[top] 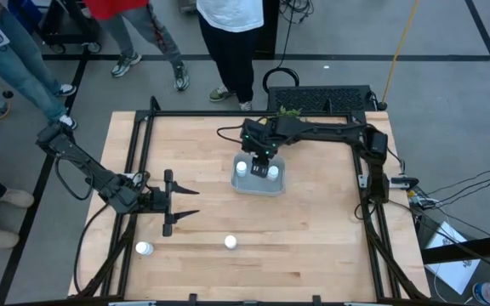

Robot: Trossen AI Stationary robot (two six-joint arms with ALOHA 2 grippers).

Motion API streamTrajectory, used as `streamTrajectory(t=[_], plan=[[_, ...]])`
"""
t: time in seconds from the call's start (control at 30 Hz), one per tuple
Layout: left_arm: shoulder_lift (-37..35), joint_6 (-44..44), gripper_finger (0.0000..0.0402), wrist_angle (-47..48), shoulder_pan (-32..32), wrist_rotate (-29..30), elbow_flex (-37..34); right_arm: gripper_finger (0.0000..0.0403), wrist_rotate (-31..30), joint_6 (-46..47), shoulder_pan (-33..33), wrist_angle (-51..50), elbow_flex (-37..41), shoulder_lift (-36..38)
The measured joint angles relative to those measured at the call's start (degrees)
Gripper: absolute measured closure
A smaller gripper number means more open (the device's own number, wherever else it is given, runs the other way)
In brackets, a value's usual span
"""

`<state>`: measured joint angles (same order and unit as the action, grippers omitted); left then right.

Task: Pick and place pill bottles into a basket
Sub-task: Put the white medicine bottle into the bin

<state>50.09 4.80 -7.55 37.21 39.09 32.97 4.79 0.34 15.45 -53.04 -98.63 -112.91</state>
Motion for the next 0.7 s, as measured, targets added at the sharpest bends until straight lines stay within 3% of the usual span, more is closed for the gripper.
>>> streamTrajectory(t=[0.37,0.7], plan=[[0.0,-0.2,0.0163,0.1,0.0,0.0,0.0,0.0252,3.0,-0.6,1.1,2.8,0.7,-1.6],[0.0,-0.4,0.0163,0.0,0.0,0.0,0.0,0.0252,3.0,0.0,1.5,6.1,6.7,-1.6]])
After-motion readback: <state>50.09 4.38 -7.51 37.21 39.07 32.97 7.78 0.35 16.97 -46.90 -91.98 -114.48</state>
